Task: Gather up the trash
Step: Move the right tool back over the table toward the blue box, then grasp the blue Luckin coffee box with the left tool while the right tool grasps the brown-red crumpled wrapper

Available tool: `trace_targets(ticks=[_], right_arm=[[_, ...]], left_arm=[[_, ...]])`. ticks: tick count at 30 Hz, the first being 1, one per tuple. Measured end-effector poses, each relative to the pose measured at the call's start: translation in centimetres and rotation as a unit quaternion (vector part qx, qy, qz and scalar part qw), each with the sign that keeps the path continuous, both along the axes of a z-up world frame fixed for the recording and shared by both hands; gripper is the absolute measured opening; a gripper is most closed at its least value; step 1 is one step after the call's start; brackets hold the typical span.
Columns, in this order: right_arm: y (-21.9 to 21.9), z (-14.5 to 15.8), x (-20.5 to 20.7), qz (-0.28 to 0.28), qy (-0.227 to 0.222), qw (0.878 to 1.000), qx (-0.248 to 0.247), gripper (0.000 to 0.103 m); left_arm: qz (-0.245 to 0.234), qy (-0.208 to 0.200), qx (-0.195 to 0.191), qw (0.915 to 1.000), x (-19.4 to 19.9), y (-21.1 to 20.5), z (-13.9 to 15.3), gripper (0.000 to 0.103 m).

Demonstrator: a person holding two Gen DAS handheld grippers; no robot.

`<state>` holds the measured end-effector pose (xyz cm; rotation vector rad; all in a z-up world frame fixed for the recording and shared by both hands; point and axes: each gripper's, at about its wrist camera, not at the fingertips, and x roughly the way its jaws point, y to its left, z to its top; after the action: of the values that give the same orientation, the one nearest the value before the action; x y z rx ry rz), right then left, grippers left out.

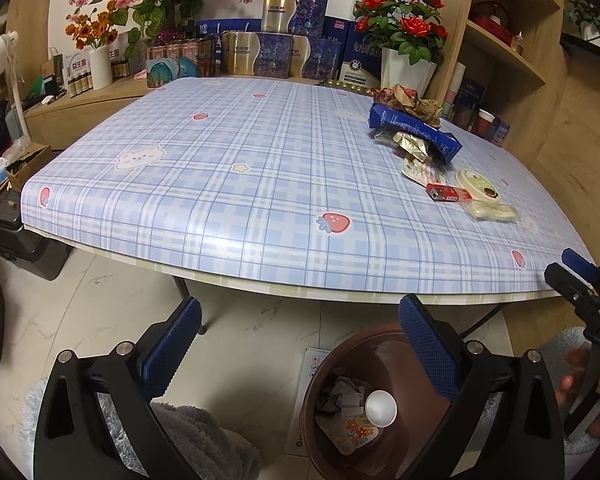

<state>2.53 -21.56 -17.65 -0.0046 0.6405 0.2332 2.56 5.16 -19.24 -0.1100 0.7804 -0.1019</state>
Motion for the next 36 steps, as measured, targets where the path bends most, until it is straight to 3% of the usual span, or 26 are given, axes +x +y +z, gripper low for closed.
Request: trace_targets(ticks=[3,9,12,20,25,30,36], right_arm=[[-0.3,0.5,1.1,0.007,-0.007,1.000,-0.013,0.097],[-0.2,2.2,6.2,0.033,-0.010,0.995,-0.091,0.097],[0.5,2.6,10.0,0.041,-0.002,0.988,-0.148,0.097],[3.3,1.6,18.8,0.075,0.017,0.966,-0.246,0.097],[3.2,2.5,21.5,0.060,0.020,0.977,-0.206,0.097],[1.5,2.0,22.3,0.049,0.039,0.981,-0.185,0.097],[-1.4,1.8,23.3,0.029,0.055,0.986,-0.154,0.097]], left_arm=[[0.004,0.004,-0.003,1.0000,0.7,0.1,0.2,0.097],[-0.013,-0.004,0.001,0.9999,2.7,-0.5,1.5,0.097],[-0.019,-0.009,-0.003,0.9998,4.2,-0.7,2.1,0.097],[-0.026,-0.013,-0.034,0.9990,10.3,-1.5,3.7,0.094],[-0.047,-0.004,-0.052,0.9975,13.4,-2.3,3.9,0.091],[-0.071,0.022,-0.090,0.9932,16.8,-3.9,3.4,0.080],[-0.093,0.067,-0.172,0.9784,22.1,-7.1,2.9,0.068]])
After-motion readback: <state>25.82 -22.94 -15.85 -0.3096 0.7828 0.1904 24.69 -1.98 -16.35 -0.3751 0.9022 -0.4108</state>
